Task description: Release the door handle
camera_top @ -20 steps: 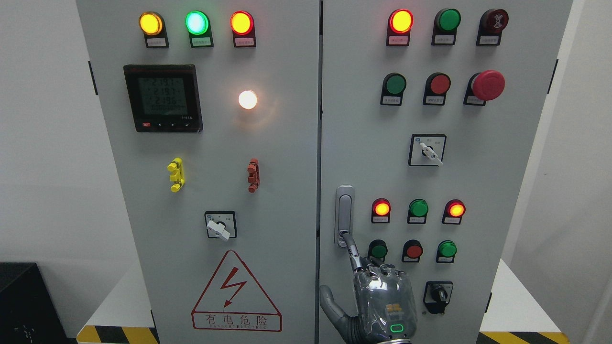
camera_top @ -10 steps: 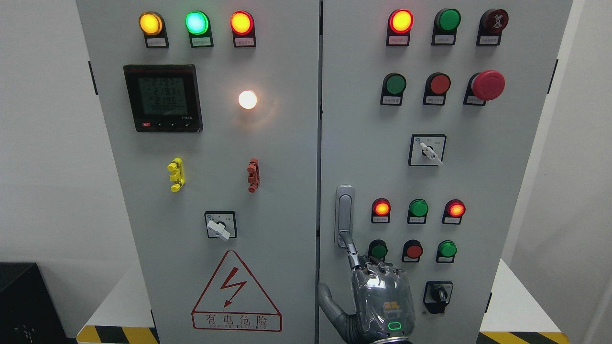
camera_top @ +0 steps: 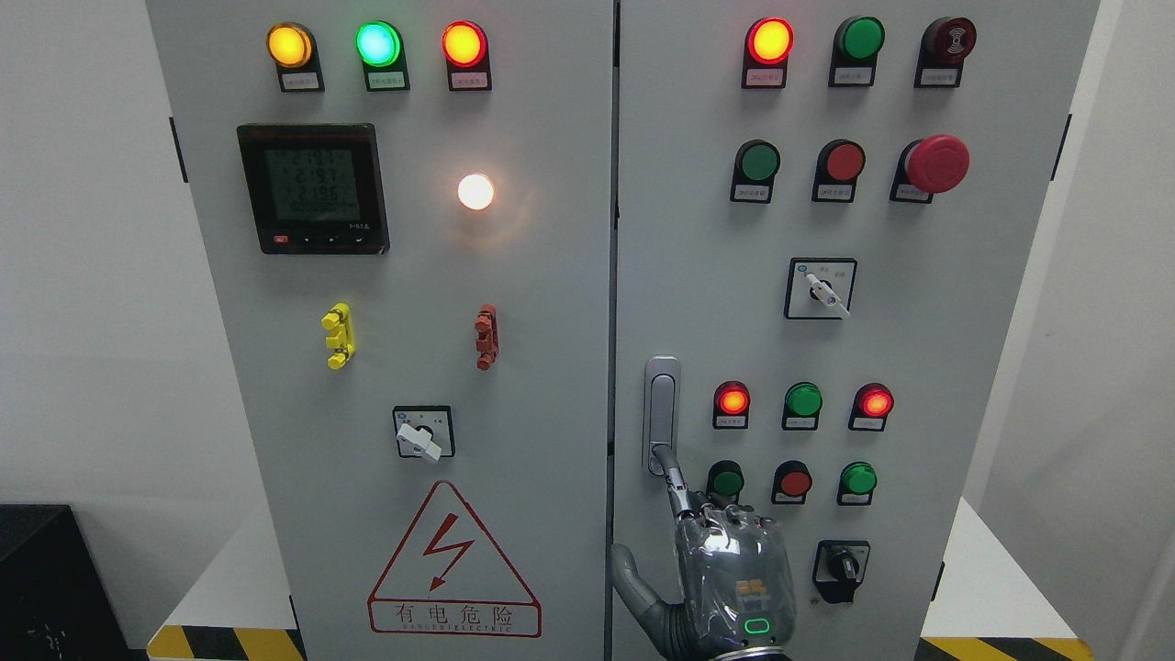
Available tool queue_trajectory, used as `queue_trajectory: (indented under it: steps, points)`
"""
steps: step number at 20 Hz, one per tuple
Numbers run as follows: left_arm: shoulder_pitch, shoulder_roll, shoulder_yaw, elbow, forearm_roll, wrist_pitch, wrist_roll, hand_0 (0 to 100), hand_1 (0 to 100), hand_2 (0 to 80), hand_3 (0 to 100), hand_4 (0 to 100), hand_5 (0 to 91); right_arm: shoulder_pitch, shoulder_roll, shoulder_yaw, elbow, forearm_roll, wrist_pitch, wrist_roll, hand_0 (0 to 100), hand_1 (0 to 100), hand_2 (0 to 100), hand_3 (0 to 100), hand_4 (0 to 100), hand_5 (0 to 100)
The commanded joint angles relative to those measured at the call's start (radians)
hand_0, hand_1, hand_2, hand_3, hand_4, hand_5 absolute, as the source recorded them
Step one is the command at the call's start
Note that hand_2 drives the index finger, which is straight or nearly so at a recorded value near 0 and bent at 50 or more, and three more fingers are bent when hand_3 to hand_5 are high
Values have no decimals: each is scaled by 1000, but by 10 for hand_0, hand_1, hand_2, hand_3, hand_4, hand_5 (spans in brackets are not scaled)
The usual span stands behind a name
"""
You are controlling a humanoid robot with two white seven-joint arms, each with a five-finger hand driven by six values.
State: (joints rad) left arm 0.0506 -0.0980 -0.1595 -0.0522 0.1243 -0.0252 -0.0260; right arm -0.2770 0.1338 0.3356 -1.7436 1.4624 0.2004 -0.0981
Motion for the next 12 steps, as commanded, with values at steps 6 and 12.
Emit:
queue_trajectory:
  steps: [6, 12]
  points:
    - [0, 0, 0, 0, 0, -4, 0, 0, 0, 45, 106, 1, 0, -2, 1, -6, 13, -4, 2, 2, 334, 236, 0, 712, 720, 782]
    - [0, 0, 0, 0, 0, -4, 0, 0, 0, 45, 106, 1, 0, -1, 0, -1, 13, -5, 2, 26, 334, 235, 0, 716, 720, 780]
